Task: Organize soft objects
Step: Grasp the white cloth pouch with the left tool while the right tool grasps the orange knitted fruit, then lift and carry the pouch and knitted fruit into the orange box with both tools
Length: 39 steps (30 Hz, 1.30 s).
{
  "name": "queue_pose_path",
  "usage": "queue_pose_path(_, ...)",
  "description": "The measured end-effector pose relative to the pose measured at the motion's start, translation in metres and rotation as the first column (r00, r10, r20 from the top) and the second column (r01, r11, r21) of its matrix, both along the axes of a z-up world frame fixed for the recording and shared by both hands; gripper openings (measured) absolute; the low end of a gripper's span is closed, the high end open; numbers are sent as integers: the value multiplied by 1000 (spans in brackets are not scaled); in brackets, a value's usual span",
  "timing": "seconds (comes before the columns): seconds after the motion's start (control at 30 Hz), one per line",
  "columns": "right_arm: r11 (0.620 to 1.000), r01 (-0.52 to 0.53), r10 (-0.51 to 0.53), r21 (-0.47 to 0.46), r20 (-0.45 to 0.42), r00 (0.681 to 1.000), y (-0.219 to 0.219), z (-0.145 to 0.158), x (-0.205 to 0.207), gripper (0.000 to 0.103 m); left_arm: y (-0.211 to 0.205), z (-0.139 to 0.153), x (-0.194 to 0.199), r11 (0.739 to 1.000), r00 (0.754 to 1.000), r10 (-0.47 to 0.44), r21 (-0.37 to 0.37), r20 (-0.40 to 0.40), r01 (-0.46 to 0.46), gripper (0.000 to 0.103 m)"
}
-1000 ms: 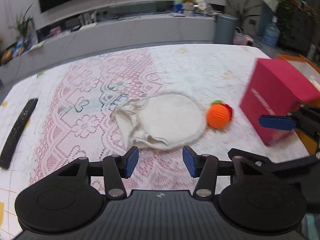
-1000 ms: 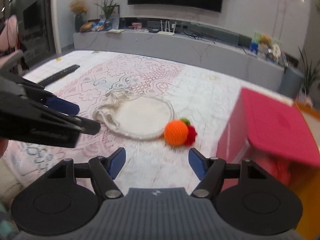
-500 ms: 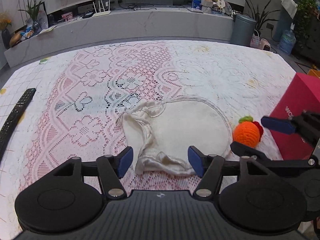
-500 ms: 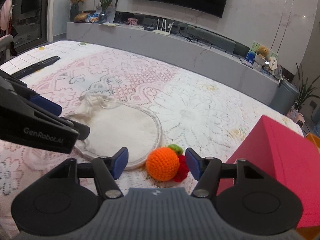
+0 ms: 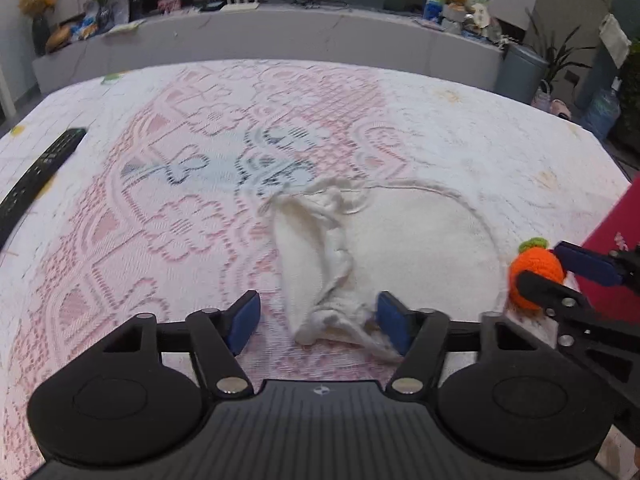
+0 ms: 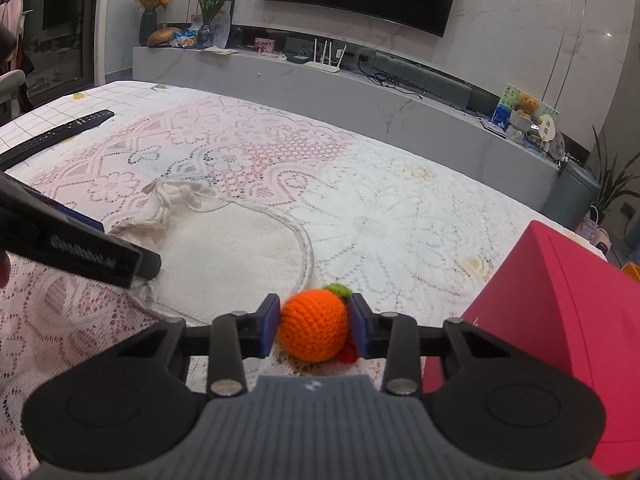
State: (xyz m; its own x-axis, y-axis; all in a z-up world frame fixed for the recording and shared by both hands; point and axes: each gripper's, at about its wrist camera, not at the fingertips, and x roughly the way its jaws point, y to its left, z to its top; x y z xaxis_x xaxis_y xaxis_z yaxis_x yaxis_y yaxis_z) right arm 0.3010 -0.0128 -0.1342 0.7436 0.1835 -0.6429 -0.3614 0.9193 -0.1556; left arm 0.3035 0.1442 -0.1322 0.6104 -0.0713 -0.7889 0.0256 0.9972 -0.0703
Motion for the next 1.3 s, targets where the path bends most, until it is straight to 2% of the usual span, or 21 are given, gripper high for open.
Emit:
queue_pose_path(0.03,1000,-1,1,3,2,1000,0,0,0,37,-3,1,-1,1000,1000,-14,-2,9,14,52)
queue_pose_path(0.07,1000,-3,3,6,4,1000,-1,0,-1,36,-6,1,-2,1000,1000,-23,0,14,23,48)
queue_pose_path(0.13,1000,-7,7,20,5,1000,-2,0,-2,36,-8,1,-5,1000,999,-30,10,31,30,33)
queue_pose_path(0.23,998,-15,15,55,1,1000,-5,4,-4,35,-8,1,-6,999,998,-42,-13,41,42,26)
queue_pose_path(0.33,991,-37,40,126,-26,999,-10,10,-5,34,-7,4,-9,998,997,-53,-42,55,55,24)
queue_pose_path(0.47,988,-35,42,151,-47,998,-12,8,-3,35,-3,17,-17,980,993,-73,-178,96,89,23)
queue_pose_path(0.5,988,-36,44,153,-49,998,-12,7,-3,35,-4,19,-17,980,994,-64,-181,91,79,24)
queue_pose_path(0.57,985,-31,40,168,-55,998,-13,5,-3,35,-6,14,-14,987,998,-34,-155,60,43,29)
queue_pose_path(0.63,984,-29,38,174,-54,998,-14,5,-3,35,-6,8,-11,987,1000,-4,-159,22,8,45)
queue_pose_path(0.7,985,-32,41,170,-50,998,-12,4,-4,35,-7,4,-9,987,1000,10,-159,24,-6,60)
queue_pose_path(0.77,986,-36,44,164,-47,998,-11,4,-5,35,-10,1,-7,990,1000,10,-142,23,-6,60)
queue_pose_path(0.8,986,-37,45,161,-44,998,-10,4,-5,35,-14,-1,-7,993,1000,4,-117,23,-2,57)
queue_pose_path(0.87,988,-42,48,146,-35,998,-8,3,-7,35,-19,-2,-9,999,999,-11,-43,44,13,40)
queue_pose_path(0.9,990,-46,51,137,-30,998,-7,3,-7,35,-19,-2,-10,1000,998,-18,-24,55,19,32)
queue_pose_path(0.93,991,-50,53,127,-25,998,-6,3,-8,35,-18,-1,-10,999,998,-19,-24,56,20,28)
queue_pose_path(1.1,992,-57,59,112,-18,998,-4,3,-10,35,-22,8,-16,999,993,-45,9,108,44,24)
queue_pose_path(1.3,982,-27,41,189,-67,997,-17,9,-8,34,-21,28,-24,998,987,-60,19,147,58,23)
